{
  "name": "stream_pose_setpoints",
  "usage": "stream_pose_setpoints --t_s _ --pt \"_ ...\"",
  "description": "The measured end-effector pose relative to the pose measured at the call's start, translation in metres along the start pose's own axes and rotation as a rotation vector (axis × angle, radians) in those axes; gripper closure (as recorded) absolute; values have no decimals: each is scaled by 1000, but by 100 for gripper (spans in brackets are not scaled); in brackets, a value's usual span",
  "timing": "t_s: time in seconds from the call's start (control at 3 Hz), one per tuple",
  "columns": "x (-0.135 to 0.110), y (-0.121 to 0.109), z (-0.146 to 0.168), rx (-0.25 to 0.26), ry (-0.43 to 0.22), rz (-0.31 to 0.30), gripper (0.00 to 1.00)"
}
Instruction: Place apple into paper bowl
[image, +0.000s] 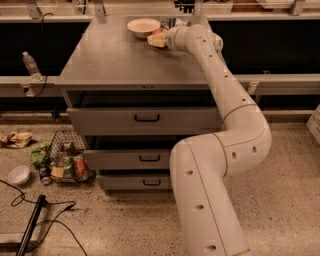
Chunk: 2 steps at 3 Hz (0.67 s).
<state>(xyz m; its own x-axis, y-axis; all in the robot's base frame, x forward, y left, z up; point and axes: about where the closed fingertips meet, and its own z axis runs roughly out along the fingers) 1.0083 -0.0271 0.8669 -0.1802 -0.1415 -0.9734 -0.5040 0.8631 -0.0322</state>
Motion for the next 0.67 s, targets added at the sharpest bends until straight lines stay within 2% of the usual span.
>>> stream_pose_setpoints --t_s 0.33,0.67 --pt "-10 -3 -2 16 -20 -19 0" --pt "-52 -32 -32 88 -84 -76 0"
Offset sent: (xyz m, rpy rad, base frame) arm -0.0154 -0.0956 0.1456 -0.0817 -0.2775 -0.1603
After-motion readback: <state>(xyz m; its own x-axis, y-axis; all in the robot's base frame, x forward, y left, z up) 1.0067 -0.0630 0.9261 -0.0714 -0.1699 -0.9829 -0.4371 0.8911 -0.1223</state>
